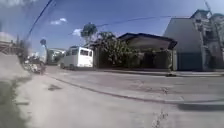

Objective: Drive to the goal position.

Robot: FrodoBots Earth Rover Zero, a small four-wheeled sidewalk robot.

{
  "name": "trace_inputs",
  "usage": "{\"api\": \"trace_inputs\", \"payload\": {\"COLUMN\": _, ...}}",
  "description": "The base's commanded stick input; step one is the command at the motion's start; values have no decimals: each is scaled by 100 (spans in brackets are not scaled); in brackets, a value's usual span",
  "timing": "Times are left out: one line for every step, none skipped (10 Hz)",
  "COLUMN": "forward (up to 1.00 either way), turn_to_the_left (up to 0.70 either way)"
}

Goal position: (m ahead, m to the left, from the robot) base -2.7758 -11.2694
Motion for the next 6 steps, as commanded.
{"api": "trace_inputs", "payload": {"forward": 4, "turn_to_the_left": -70}}
{"api": "trace_inputs", "payload": {"forward": 4, "turn_to_the_left": -70}}
{"api": "trace_inputs", "payload": {"forward": 4, "turn_to_the_left": -70}}
{"api": "trace_inputs", "payload": {"forward": 4, "turn_to_the_left": -70}}
{"api": "trace_inputs", "payload": {"forward": 6, "turn_to_the_left": -43}}
{"api": "trace_inputs", "payload": {"forward": 21, "turn_to_the_left": -27}}
